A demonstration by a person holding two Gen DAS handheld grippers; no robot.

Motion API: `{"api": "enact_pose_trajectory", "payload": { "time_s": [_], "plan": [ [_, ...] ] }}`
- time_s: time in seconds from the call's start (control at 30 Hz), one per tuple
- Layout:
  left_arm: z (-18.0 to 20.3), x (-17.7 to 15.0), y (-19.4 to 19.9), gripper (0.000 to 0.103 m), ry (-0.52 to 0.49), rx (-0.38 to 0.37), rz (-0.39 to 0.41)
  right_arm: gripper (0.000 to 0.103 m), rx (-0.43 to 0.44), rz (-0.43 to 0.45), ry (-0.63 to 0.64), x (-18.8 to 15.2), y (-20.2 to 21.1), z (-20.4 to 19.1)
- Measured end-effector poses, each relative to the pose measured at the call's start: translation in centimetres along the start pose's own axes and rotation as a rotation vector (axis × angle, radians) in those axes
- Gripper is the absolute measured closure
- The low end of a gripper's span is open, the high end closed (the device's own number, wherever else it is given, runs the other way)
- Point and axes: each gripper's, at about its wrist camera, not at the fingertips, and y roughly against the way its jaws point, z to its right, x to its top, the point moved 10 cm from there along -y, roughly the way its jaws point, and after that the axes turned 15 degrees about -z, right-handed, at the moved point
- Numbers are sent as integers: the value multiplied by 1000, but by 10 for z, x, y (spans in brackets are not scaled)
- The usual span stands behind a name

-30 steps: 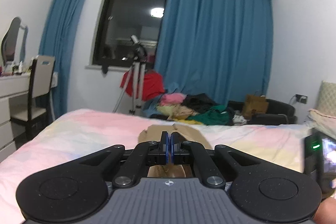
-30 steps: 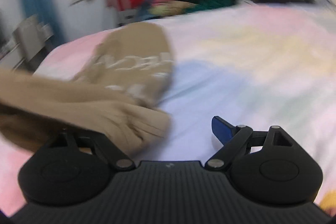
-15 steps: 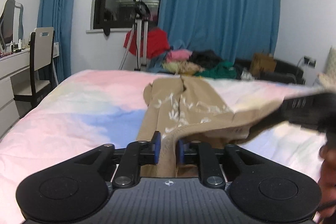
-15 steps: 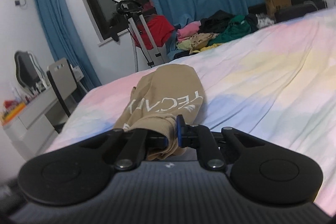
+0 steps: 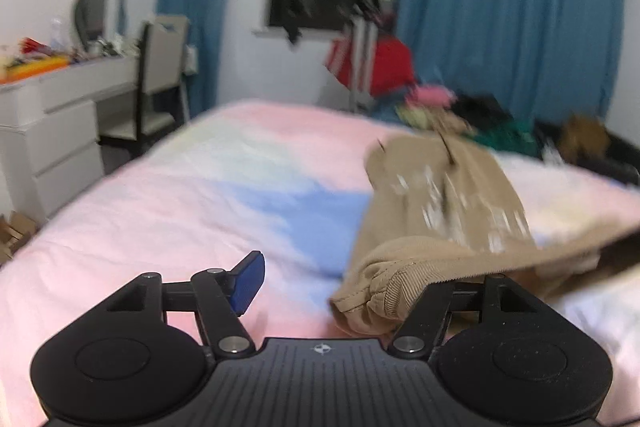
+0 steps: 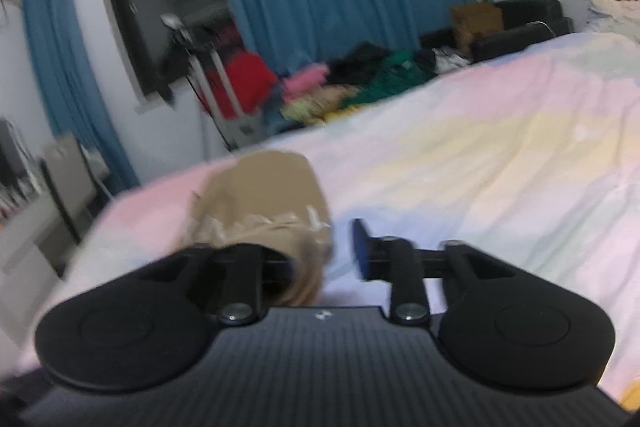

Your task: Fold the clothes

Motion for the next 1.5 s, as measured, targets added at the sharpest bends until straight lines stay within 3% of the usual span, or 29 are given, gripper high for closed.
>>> {"api": "enact_pose_trajectory", "payload": {
  "time_s": [0.1,0.2,0.27,0.43,0.53,0.6,0.77,0.9,1.2,1.37,1.5],
  "plan": [
    [-13,17,15,36,76,14,56,41,-101,-84,80,-12,-20,1],
    [-20,29,24,36,132,-14,82,39,-127,-204,103,-28,-37,5],
    [-14,35,33,36,114,-13,125,39,-116,-222,83,-32,-34,9],
    [4,65,68,34,65,-21,240,39,-109,-62,-2,9,7,10],
    [2,102,90,34,141,-44,256,37,-68,48,-1,57,44,-6],
    [1,139,116,34,177,-56,311,37,-25,112,37,96,71,-27],
    [11,232,202,31,146,-59,486,37,44,261,60,194,152,-72],
    [16,291,283,31,108,-63,602,37,78,365,94,253,223,-97],
    [24,347,451,28,25,-67,803,37,185,566,150,312,392,-123],
    [39,359,470,27,-7,-93,761,37,166,635,183,321,444,-126],
    [43,363,457,26,-21,-126,693,37,166,587,175,322,434,-120]
  ]
}}
